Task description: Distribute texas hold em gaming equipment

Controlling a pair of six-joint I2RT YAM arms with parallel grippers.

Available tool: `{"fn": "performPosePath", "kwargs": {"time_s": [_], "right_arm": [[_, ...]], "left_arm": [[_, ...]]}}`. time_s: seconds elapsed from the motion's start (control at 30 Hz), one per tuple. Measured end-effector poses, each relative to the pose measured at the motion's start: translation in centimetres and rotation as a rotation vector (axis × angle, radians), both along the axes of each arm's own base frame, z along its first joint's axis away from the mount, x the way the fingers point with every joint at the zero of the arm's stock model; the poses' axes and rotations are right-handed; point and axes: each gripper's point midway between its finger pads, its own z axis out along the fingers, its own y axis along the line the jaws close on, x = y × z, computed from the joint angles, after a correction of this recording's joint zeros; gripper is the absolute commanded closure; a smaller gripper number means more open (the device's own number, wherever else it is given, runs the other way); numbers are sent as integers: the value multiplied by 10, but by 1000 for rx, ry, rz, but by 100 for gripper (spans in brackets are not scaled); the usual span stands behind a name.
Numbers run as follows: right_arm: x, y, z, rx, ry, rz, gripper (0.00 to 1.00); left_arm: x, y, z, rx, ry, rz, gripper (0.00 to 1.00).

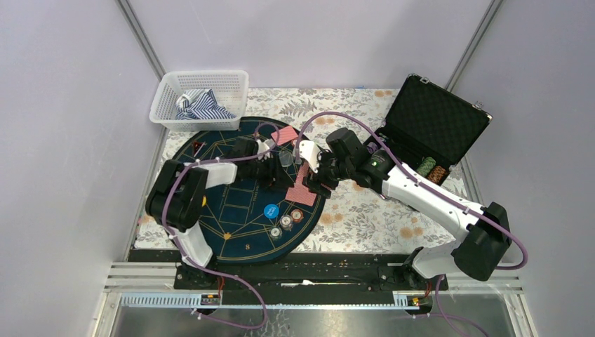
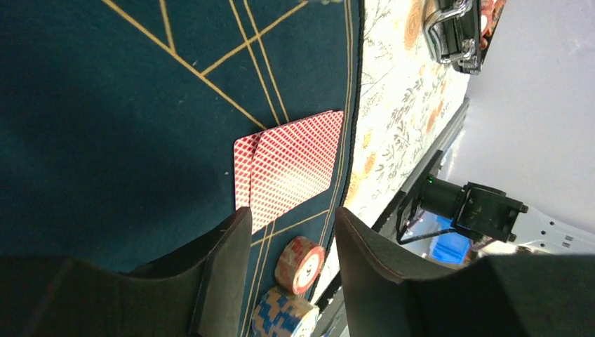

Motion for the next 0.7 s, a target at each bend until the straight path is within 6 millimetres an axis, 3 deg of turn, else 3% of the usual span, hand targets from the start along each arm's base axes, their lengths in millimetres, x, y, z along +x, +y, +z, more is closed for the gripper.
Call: {"fn": "performPosePath", "kwargs": {"time_s": [0.13, 0.23, 0.33, 0.53, 0.63, 0.7], "right_arm": [[-1, -1, -4, -7, 6, 0, 83], [-2, -2, -7, -12, 12, 0, 83], [-3, -2, -7, -11, 13, 2, 83], [-9, 2, -6, 11, 38, 35, 82], [-13, 5, -5, 21, 48, 52, 82], [-15, 6, -5, 28, 56, 62, 82]], "left_arm": [[13, 24, 26, 43, -75, 49, 44], [27, 44, 58, 23, -162, 87, 44], [28, 53, 93, -43, -234, 79, 40], [-21, 25, 171, -222, -393, -107, 33], [-49, 7, 191, -290, -415, -214, 33], [-60, -2, 193, -314, -396, -260, 33]]}}
